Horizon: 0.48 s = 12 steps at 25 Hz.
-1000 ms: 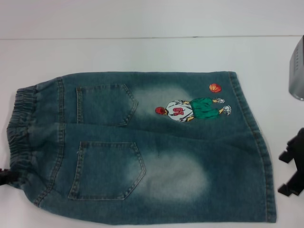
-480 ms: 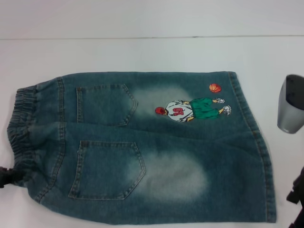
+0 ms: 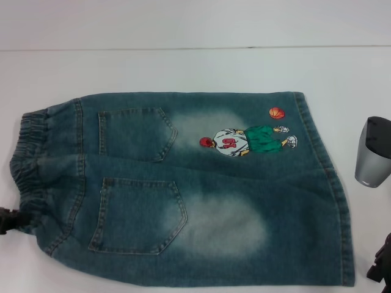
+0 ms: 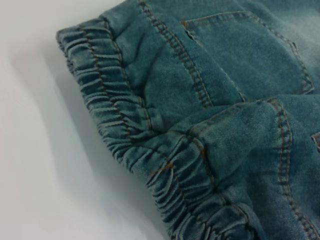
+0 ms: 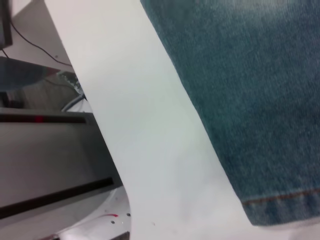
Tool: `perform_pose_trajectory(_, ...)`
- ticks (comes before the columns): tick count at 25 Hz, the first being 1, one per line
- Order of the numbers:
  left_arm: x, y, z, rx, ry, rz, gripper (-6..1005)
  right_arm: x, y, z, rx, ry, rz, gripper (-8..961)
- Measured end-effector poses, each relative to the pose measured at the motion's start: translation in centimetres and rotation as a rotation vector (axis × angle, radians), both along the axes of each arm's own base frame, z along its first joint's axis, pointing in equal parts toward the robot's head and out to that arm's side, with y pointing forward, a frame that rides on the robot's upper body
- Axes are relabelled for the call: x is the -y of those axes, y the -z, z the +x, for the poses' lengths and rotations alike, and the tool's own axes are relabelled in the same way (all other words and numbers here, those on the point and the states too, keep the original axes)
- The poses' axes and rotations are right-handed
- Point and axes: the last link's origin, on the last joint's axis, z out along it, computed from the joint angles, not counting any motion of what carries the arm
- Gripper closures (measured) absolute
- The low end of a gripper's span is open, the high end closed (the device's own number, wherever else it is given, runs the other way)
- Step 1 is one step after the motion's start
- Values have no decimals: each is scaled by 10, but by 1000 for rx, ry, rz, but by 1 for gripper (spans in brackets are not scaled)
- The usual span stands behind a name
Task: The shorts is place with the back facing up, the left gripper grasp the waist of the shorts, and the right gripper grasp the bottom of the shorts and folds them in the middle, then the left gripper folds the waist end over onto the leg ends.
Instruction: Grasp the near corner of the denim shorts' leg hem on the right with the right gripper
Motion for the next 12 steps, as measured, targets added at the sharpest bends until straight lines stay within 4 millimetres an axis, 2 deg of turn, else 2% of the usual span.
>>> perform_pose_trajectory(12, 0, -1, 0, -2, 0, -6, 935, -2, 3, -3, -49, -10, 14, 44)
